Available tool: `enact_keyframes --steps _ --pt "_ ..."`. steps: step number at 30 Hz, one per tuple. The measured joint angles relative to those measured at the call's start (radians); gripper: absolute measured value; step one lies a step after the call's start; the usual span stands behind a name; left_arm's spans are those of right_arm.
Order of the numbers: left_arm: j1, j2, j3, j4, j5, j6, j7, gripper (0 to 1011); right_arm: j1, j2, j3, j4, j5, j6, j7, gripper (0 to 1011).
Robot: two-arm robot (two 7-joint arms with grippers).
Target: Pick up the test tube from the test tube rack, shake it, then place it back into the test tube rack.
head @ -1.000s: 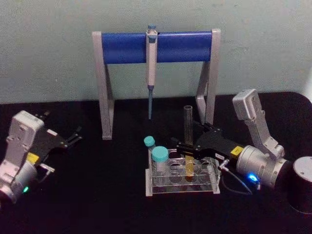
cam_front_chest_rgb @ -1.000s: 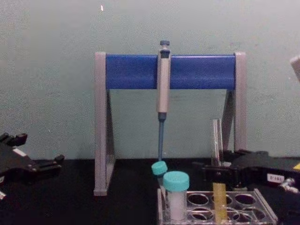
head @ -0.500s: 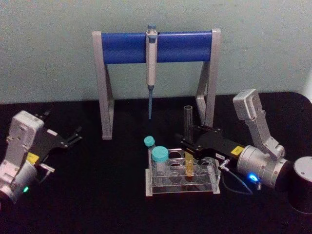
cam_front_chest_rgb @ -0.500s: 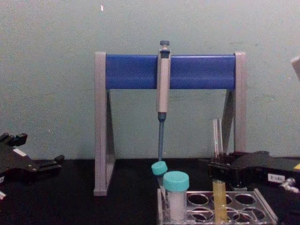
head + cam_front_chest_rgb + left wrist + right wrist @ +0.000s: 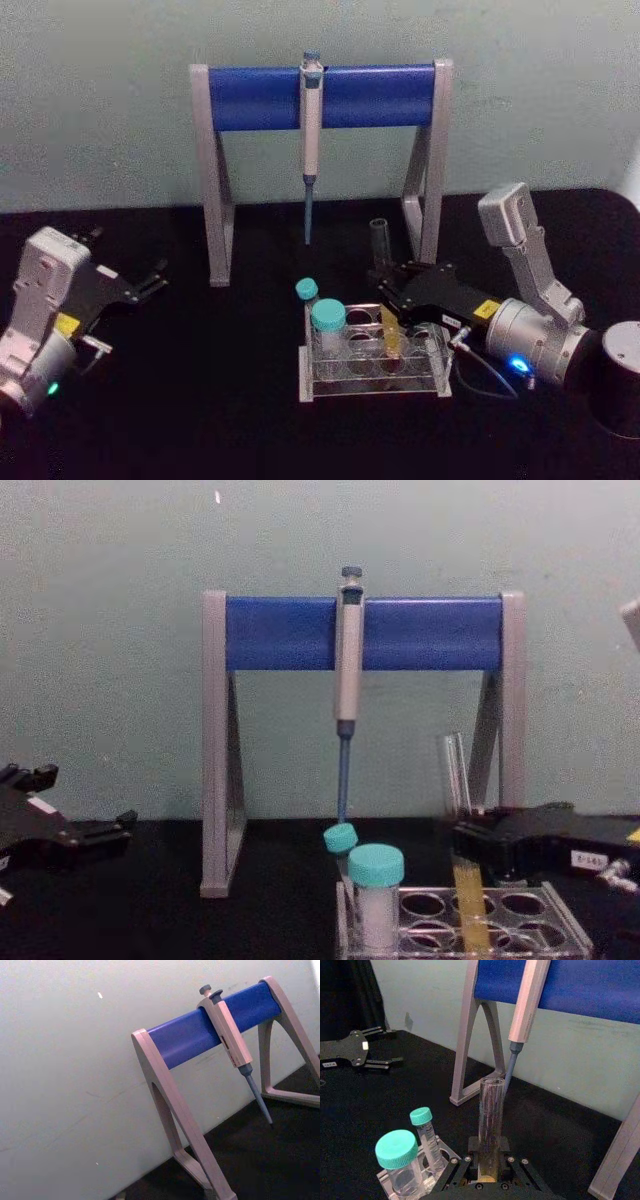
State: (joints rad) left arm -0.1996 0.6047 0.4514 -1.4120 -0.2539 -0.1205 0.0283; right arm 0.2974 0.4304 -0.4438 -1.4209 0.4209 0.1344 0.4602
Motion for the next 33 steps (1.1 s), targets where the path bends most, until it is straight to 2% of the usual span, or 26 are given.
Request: enact_keyframes --steps 13,33 --pt "0.000 0.000 0.000 0.000 0.000 0.000 0.000 1010 -0.001 0.000 0.000 0.000 -0.001 -0.003 0.000 229" --pt "0.000 0.000 0.000 0.000 0.000 0.000 0.000 1009 -0.092 0.012 0.048 -0.055 -0.011 -0.200 0.020 229"
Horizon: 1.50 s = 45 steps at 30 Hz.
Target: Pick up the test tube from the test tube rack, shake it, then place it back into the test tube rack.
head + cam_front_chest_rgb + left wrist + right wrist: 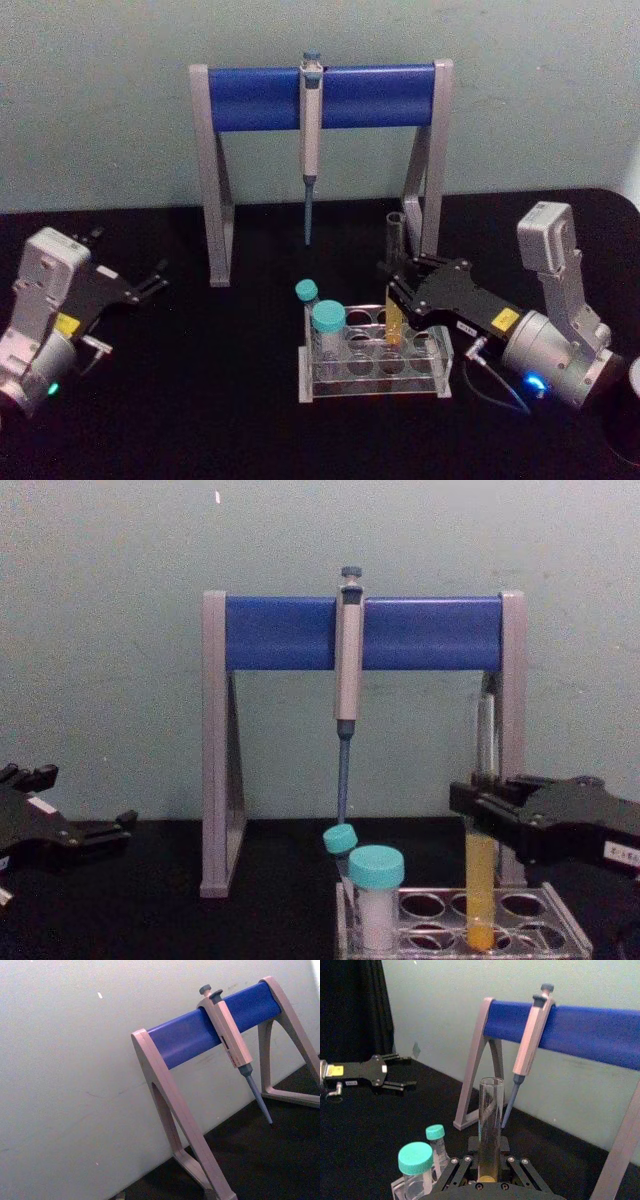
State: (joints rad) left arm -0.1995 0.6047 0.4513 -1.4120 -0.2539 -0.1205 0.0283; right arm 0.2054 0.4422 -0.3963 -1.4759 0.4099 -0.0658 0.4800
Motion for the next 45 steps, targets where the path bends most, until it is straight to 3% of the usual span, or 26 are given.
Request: enact_keyframes --steps 7,15,31,45 --pt "0.000 0.000 0.000 0.000 0.000 0.000 0.000 1010 -0.024 -0.001 0.018 -0.026 -0.001 -0.048 0.008 229" --pt "0.000 0.000 0.000 0.000 0.000 0.000 0.000 1010 -0.040 -0.005 0.035 -0.069 -0.003 -0.063 0.002 229" --pt "0.000 0.000 0.000 0.000 0.000 0.000 0.000 1010 -0.028 -0.019 0.085 -0.129 -0.014 -0.040 -0.045 229" --pt "0.000 0.000 0.000 0.000 0.000 0.000 0.000 1010 -0.014 -0.025 0.092 -0.105 -0.026 -0.028 -0.056 229"
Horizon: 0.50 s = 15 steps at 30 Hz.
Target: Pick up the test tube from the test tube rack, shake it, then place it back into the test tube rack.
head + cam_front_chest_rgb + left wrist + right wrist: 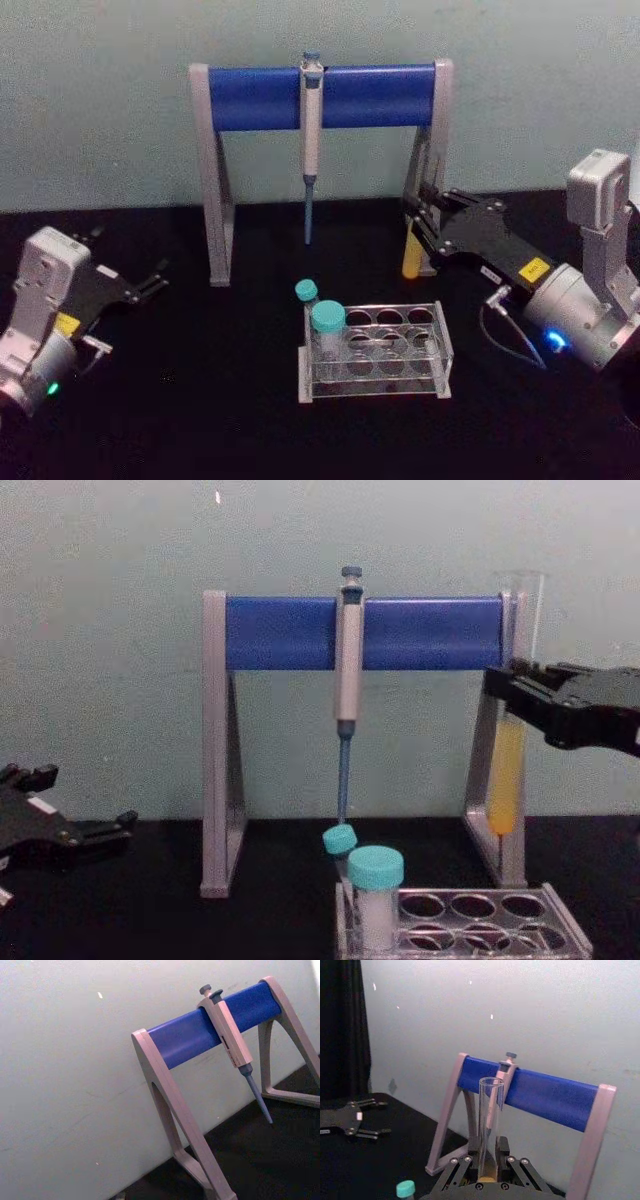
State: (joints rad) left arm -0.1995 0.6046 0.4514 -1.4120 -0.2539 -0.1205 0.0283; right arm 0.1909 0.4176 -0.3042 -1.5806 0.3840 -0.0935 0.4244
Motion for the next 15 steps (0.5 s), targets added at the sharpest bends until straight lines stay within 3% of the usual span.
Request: enact_keyframes --steps 9,15 --pt "0.000 0.000 0.000 0.000 0.000 0.000 0.000 1010 -0.056 0.031 0.030 -0.054 -0.009 0.018 -0.014 229" --pt "0.000 0.000 0.000 0.000 0.000 0.000 0.000 1010 -0.098 0.055 0.022 -0.102 0.005 0.051 0.010 229"
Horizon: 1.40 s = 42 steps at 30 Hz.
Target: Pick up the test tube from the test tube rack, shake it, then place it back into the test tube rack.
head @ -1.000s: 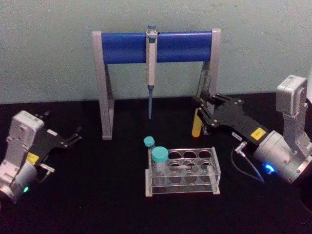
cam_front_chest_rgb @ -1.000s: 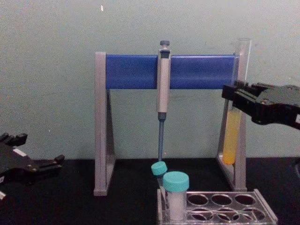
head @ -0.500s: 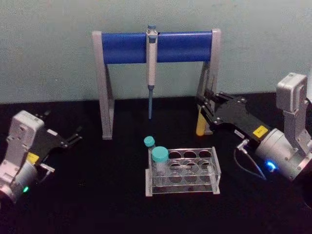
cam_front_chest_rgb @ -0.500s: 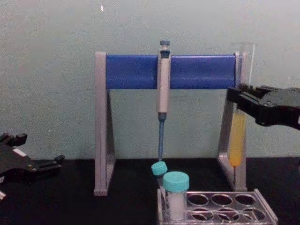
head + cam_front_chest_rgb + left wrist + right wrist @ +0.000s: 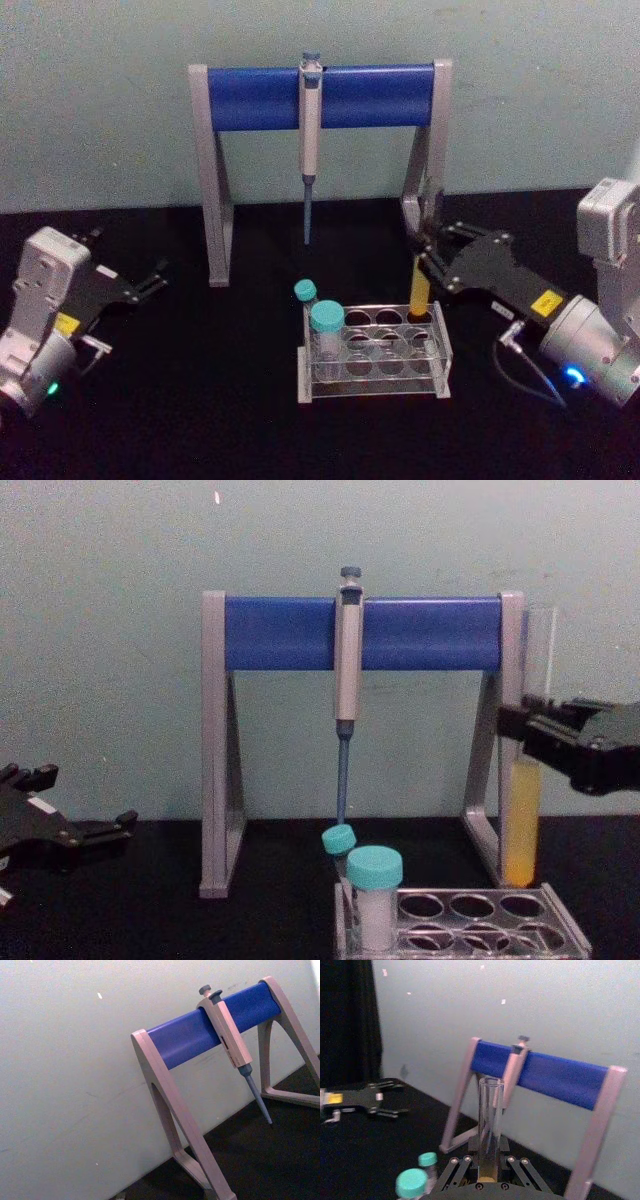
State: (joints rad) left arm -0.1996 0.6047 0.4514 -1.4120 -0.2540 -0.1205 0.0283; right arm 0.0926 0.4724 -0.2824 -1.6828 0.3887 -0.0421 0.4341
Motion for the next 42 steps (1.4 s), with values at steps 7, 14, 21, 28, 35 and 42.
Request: enact_keyframes --steps 7,14,21,28,35,42 --pt "0.000 0.000 0.000 0.000 0.000 0.000 0.000 1010 0.023 -0.010 -0.039 0.011 0.026 0.006 0.042 229" --pt "0.000 0.000 0.000 0.000 0.000 0.000 0.000 1010 0.092 -0.050 -0.076 0.087 0.030 -0.035 0.058 229" --pt "0.000 0.000 0.000 0.000 0.000 0.000 0.000 1010 0.123 -0.085 -0.069 0.136 -0.016 -0.079 -0.004 229" --pt "0.000 0.000 0.000 0.000 0.000 0.000 0.000 1010 0.120 -0.095 -0.050 0.142 -0.041 -0.079 -0.033 229" --pt "0.000 0.000 0.000 0.000 0.000 0.000 0.000 1010 0.098 -0.088 -0.027 0.119 -0.059 -0.065 -0.049 229" --pt "0.000 0.000 0.000 0.000 0.000 0.000 0.000 1010 0.054 -0.055 -0.003 0.061 -0.071 -0.027 -0.056 229"
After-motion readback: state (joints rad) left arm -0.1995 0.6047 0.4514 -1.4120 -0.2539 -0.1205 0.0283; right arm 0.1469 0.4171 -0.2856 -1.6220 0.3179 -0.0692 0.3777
